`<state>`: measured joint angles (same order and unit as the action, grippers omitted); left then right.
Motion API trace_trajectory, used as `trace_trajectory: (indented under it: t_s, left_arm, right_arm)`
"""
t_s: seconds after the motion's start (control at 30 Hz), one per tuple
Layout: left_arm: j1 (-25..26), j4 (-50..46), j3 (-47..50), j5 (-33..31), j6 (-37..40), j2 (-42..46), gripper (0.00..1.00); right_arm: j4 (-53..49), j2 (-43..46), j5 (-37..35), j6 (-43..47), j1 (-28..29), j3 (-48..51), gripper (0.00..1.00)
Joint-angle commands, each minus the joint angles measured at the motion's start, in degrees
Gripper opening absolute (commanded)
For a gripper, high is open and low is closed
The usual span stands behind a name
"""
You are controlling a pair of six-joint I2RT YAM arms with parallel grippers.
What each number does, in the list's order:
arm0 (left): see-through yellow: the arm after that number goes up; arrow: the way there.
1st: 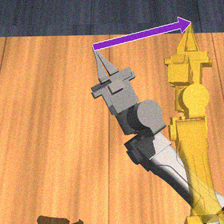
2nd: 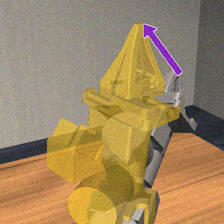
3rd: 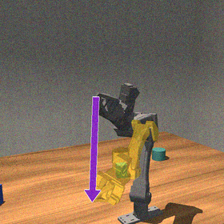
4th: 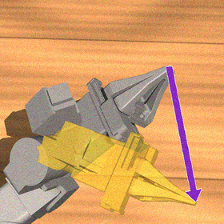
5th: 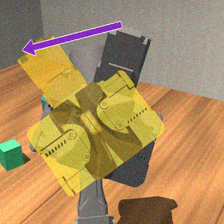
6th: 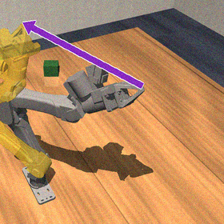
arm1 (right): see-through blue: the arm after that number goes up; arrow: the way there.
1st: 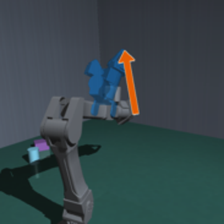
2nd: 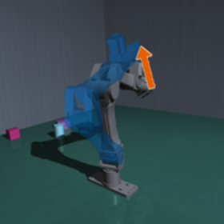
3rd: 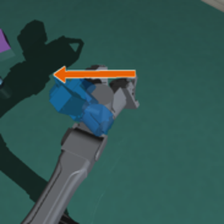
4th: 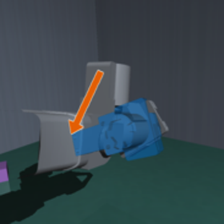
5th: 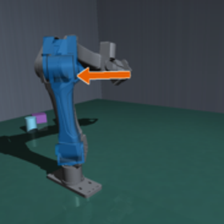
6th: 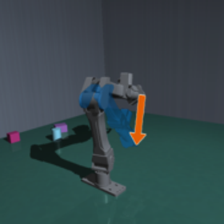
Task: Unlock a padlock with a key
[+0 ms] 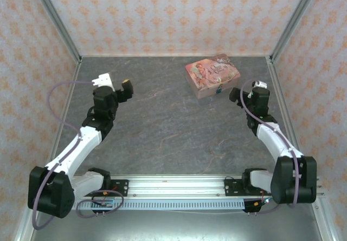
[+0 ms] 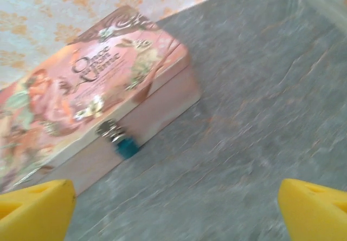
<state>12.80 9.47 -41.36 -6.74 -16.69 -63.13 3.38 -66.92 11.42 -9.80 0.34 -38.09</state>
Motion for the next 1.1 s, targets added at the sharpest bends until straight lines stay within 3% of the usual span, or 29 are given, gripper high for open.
trace_trajectory:
  t_s: [0.0,0.3,0.53,0.77,1.07]
  left_arm:
    - [4.78,-4.88,-3.35,1.9,-7.69,-2.58,1.0]
    - [16.12,-0.38,-9.02,-1.48,-13.09,-11.1,1.0]
    - [17.32,2.1,-12.24,1.09,-15.87,-17.07,1.0]
    - [17.35,0.48,-13.7,0.93,-15.57,-18.43,1.0]
    - [17.35,-0.69,-14.12,0.19,-15.55,-18.7,1.0]
  right_arm:
    - [-19.58,2.47,6.35,-7.47,2.5,-2.23,0.91]
    - [-37.64,2.71,14.93,-14.07,11.78,0.88,0.79]
    - [-46.39,2.15,14.72,-15.39,20.93,0.91,0.71]
    - [-47.06,-2.27,12.55,-17.49,28.78,1.97,0.59]
    - [-46.92,-9.82,8.69,-17.11,33.77,-0.45,0.44]
